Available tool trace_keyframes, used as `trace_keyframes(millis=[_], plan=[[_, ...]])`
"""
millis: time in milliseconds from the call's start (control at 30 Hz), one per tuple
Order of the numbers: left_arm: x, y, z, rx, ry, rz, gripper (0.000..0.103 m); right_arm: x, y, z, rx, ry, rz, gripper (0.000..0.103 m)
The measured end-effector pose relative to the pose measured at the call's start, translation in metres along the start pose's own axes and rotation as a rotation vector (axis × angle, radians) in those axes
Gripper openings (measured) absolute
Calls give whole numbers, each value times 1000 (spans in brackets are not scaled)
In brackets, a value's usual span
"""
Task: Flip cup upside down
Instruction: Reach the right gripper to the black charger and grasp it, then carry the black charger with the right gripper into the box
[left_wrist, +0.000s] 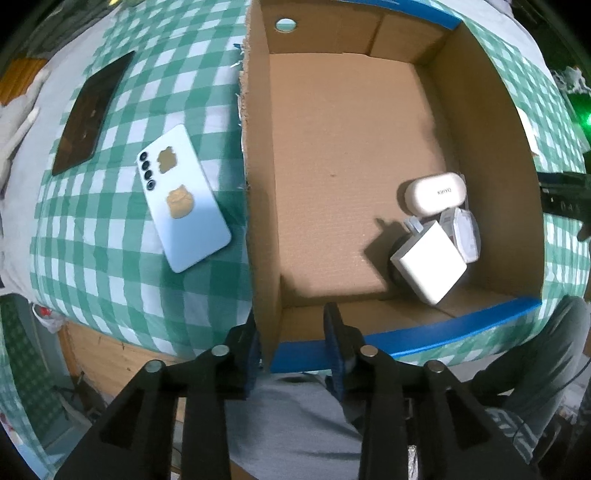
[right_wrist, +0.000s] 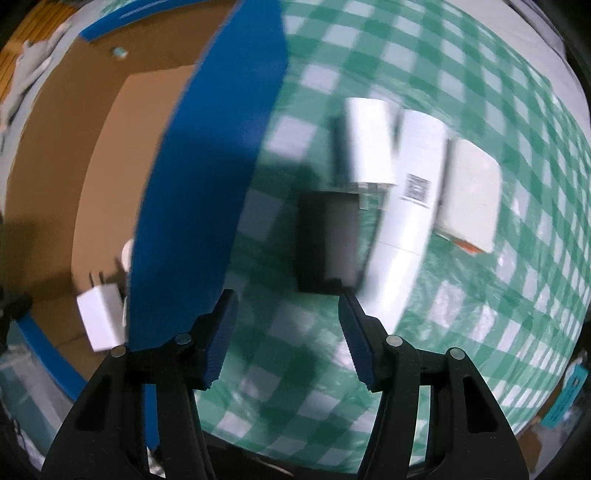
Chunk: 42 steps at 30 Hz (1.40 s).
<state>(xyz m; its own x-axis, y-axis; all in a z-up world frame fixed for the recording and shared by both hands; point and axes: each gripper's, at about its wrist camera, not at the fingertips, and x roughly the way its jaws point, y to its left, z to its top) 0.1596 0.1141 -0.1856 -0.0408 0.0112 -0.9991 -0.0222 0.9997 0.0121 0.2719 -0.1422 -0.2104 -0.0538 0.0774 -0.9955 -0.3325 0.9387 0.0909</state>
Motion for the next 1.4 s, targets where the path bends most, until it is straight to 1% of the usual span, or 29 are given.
trace_keyframes(millis=[100, 167, 200, 367, 500, 567, 633, 733, 800, 867, 900, 967, 1033, 1133, 1200, 1400], plan=[[0, 6, 0, -21, 2, -22, 31, -2, 8, 1, -30, -11, -12, 60], [0, 5, -1, -13, -1, -19, 31, -2, 3, 3, -23, -22, -19, 65], [0, 4, 0, -10, 0, -17, 31, -2, -3, 5, -7, -27, -29, 65], [-1, 3, 1, -7, 5, -12, 31, 4, -21, 13, 35, -26, -29, 65], [-1, 5, 1, -10, 8, -10, 25, 17, -23, 22, 43, -17, -31, 65], [-1, 5, 1, -13, 8, -15, 24, 22, -24, 25, 50, -12, -22, 65], [0, 6, 1, -14, 8, -19, 24, 28, -23, 31, 47, 2, -22, 60], [0, 7, 0, -11, 9, -15, 24, 37, -22, 35, 38, 13, -51, 59], [0, 7, 1, -9, 12, -15, 24, 44, -23, 37, 50, 24, -59, 57], [2, 7, 2, -12, 15, -17, 24, 50, -26, 39, 75, 39, -57, 51], [3, 7, 3, -13, 18, -18, 24, 54, -30, 39, 92, 47, -54, 46], [3, 7, 4, -13, 20, -16, 24, 58, -35, 38, 125, 50, -51, 40], [4, 6, 4, -10, 21, -13, 24, 57, -43, 39, 148, 45, -33, 39], [4, 5, 5, -7, 21, -11, 24, 54, -48, 33, 147, 36, -29, 38], [4, 5, 4, -8, 21, -12, 24, 52, -49, 28, 154, 46, -19, 37], [4, 5, 5, -5, 20, -8, 24, 36, -51, -4, 115, 43, 11, 37]])
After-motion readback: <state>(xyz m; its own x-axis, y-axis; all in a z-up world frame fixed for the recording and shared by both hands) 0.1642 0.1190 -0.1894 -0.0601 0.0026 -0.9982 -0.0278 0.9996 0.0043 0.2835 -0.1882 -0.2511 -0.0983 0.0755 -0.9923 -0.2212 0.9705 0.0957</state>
